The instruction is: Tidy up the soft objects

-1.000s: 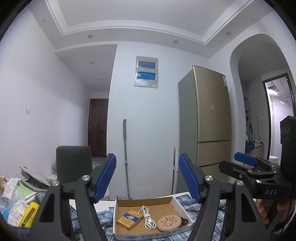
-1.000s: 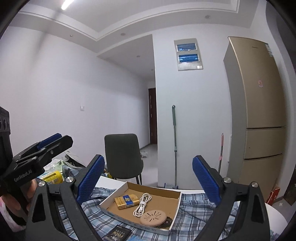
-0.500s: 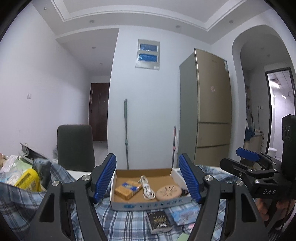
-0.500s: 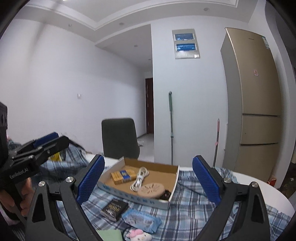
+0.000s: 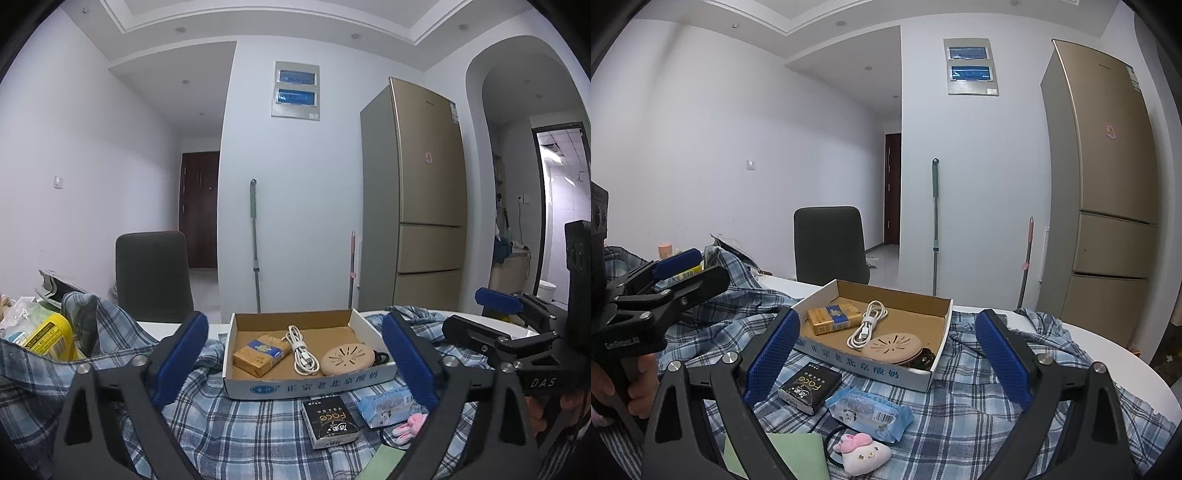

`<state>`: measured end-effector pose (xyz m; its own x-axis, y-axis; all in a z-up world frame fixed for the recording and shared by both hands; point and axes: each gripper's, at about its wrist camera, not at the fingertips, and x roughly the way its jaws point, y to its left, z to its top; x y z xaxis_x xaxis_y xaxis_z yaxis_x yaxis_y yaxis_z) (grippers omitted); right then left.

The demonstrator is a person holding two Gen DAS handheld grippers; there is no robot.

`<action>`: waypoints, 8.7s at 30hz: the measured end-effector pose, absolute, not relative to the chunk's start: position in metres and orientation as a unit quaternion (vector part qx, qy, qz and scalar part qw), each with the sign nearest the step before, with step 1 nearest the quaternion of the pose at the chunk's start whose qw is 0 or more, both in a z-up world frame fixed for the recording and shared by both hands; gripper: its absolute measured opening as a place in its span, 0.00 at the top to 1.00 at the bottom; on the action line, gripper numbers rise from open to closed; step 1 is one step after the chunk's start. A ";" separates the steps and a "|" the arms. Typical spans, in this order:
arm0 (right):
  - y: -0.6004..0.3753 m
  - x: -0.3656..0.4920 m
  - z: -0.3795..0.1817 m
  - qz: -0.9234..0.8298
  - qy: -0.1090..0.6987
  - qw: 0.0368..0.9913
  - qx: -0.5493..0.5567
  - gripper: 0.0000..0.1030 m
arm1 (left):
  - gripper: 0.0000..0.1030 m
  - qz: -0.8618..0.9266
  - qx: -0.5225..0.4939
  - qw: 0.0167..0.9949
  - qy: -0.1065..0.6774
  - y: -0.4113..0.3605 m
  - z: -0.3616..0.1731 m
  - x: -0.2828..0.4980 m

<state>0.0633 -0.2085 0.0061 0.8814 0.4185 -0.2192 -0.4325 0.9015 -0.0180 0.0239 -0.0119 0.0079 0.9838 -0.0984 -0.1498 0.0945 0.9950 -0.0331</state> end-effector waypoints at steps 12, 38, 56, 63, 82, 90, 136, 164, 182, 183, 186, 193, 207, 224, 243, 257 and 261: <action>-0.214 0.063 0.006 0.219 0.100 0.970 -0.026 0.00 | 0.00 -0.042 -0.024 0.995 0.085 -0.006 0.006 0.030; -0.207 0.120 -0.001 0.238 0.333 0.912 -0.011 0.27 | 0.00 -0.044 -0.007 0.992 0.120 -0.008 0.005 0.039; -0.184 0.119 -0.081 0.248 0.491 0.829 -0.096 0.54 | 0.00 -0.073 -0.014 0.986 0.152 -0.012 0.007 0.038; -0.201 0.110 -0.059 0.244 0.442 0.861 -0.064 0.69 | 0.00 -0.094 0.007 0.982 0.164 -0.019 0.014 0.037; -0.233 0.067 -0.018 0.235 0.299 0.924 -0.023 0.68 | 0.17 -0.225 0.096 0.887 0.391 -0.072 -0.037 0.057; -0.225 0.063 -0.025 0.245 0.302 0.920 -0.042 0.68 | 0.23 -0.250 0.112 0.862 0.427 -0.082 -0.061 0.065; -0.228 0.053 -0.020 0.233 0.270 0.933 -0.045 0.66 | 0.30 -0.186 0.028 0.943 0.276 -0.033 -0.025 0.029; -0.175 0.153 0.032 0.138 -0.013 0.990 0.012 0.64 | 0.30 0.002 -0.026 1.000 -0.007 0.004 0.029 0.132; -0.159 0.191 -0.015 0.164 0.110 0.980 -0.031 0.64 | 0.30 -0.001 -0.034 0.995 0.093 0.018 -0.020 0.184; -0.158 0.192 -0.016 0.166 0.113 0.979 -0.033 0.64 | 0.30 0.000 -0.033 0.995 0.096 0.019 -0.021 0.184; -0.156 0.193 -0.019 0.173 0.125 0.976 -0.037 0.64 | 0.30 -0.002 -0.032 0.993 0.112 0.021 -0.028 0.188; -0.157 0.199 -0.021 0.175 0.143 0.973 -0.038 0.64 | 0.30 -0.006 -0.024 0.991 0.132 0.017 -0.031 0.193; -0.151 0.211 -0.029 0.175 0.181 0.967 -0.047 0.64 | 0.30 -0.010 -0.031 0.982 0.185 0.019 -0.036 0.209; -0.145 0.210 -0.027 0.176 0.187 0.965 -0.052 0.63 | 0.17 -0.007 -0.028 0.985 0.172 0.017 -0.035 0.203; -0.159 0.206 -0.008 0.176 0.176 0.968 -0.012 0.44 | 0.17 -0.014 -0.033 0.986 0.163 0.019 -0.024 0.196; -0.200 0.120 0.097 0.188 0.073 0.979 0.013 0.40 | 0.17 -0.038 -0.040 0.998 0.025 0.005 0.089 0.095; -0.205 0.085 0.105 0.186 0.057 0.981 0.012 0.34 | 0.17 -0.048 -0.050 0.997 0.026 0.000 0.100 0.066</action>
